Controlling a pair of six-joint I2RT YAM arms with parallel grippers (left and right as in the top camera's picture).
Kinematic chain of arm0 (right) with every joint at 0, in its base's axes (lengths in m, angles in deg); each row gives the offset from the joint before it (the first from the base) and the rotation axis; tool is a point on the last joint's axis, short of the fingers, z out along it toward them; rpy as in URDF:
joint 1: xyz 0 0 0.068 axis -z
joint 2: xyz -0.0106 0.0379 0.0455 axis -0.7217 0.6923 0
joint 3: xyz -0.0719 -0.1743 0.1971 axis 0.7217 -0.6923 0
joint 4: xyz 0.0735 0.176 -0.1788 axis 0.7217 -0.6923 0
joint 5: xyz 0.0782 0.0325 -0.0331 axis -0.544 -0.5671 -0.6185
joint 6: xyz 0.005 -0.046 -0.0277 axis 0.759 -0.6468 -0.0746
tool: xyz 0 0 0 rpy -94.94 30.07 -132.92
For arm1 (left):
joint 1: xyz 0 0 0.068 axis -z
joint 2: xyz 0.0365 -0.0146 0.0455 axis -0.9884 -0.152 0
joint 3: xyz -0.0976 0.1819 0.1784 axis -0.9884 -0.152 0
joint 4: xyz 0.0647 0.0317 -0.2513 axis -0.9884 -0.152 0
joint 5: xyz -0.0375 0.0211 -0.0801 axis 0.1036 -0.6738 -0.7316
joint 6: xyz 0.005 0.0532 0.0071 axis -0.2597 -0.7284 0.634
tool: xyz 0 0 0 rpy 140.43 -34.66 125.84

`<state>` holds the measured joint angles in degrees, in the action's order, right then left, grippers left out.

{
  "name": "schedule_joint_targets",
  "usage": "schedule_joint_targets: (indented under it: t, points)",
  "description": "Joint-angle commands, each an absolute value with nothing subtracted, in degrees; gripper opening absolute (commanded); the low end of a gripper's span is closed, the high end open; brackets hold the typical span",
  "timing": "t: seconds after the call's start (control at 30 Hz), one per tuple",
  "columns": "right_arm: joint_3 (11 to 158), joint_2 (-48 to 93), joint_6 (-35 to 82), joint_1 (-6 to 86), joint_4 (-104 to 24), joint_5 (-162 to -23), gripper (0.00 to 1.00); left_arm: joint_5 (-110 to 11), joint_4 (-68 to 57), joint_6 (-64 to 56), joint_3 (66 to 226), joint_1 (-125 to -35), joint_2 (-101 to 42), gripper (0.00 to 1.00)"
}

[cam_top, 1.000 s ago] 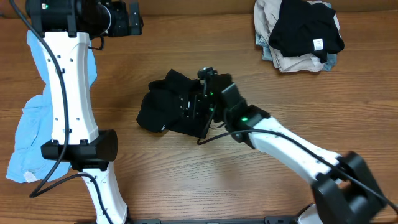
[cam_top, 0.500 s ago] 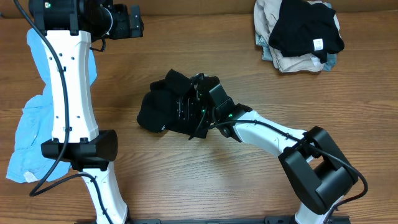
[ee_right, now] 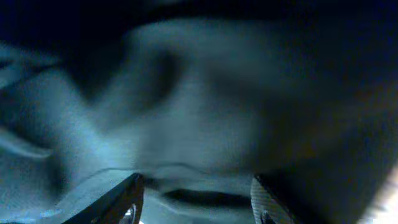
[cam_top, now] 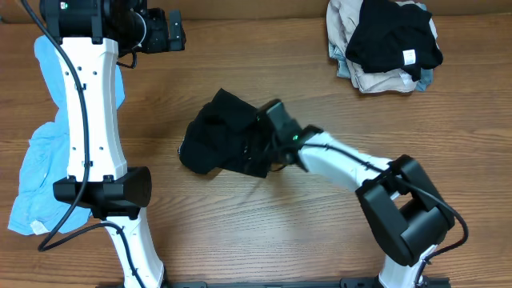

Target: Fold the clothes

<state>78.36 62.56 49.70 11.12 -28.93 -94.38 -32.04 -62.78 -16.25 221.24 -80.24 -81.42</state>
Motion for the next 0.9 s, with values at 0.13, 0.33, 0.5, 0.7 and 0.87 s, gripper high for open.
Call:
schedule_joint_targets:
  t: [0.13,0.33,0.5,0.7,0.87]
  points:
    - [88.2,60.4,45.4,15.7,-37.7,-102.8,0.54,-31.0,-62.5,-18.0,221.0,-80.4,-82.8,1.00]
    - [92.2,59.7,38.0,10.4,-35.0,-106.3,0.57,-31.0,-61.6,-18.0,221.0,-80.4,-82.8,1.00]
    - [92.2,60.2,36.1,5.2,-33.6,-98.9,0.65,-31.0,-61.6,-18.0,221.0,-80.4,-82.8,1.00]
    - [92.2,60.2,33.7,3.8,-32.2,-98.3,0.80,-31.0,-61.6,-18.6,221.0,-80.4,-82.8,1.00]
    - [92.2,60.5,31.9,3.8,-27.3,-98.1,0.85,-31.0,-61.7,-18.6,221.0,-80.4,-82.8,1.00]
